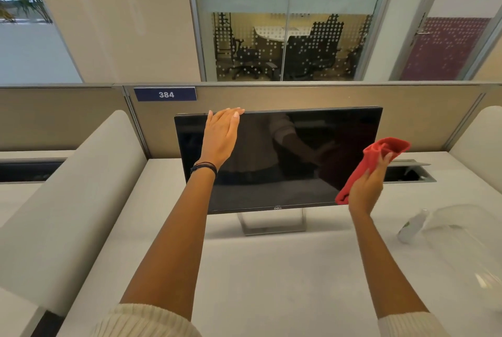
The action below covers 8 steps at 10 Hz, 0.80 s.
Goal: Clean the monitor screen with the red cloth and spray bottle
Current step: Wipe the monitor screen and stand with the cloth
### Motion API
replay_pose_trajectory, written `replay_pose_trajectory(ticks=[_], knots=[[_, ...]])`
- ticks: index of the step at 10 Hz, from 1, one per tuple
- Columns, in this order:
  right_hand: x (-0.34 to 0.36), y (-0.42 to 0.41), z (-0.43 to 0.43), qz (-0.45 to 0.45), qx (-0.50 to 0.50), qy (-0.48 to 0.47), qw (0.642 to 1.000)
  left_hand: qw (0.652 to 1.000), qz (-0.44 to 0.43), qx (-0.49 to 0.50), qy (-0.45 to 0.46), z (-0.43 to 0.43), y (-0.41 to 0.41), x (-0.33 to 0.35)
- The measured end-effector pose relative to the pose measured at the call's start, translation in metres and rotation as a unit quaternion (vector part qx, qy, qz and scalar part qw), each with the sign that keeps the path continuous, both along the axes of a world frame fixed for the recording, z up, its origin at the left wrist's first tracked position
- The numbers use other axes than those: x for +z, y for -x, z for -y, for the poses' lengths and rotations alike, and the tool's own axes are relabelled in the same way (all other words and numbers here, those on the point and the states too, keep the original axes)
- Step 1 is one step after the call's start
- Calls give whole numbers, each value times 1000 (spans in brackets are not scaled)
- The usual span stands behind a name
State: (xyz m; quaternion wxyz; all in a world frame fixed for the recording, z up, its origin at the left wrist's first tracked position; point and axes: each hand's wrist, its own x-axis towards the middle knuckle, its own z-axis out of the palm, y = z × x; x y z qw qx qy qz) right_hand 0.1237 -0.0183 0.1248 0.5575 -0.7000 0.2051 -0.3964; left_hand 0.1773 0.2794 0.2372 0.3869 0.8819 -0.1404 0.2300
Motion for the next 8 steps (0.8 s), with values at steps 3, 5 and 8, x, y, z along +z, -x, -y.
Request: replay_pose_trajectory(ticks=[3, 5, 8], knots=[[-13, 1, 10, -15, 147, -175, 973, 1000, -3, 2, 8, 2, 0, 0], [-62, 22, 12, -106, 120, -170, 972, 1000, -1, 4, 3, 1, 0, -1], [-80, 26, 24, -206, 56, -130, 968, 1000, 5, 1, 3, 1, 1, -1]])
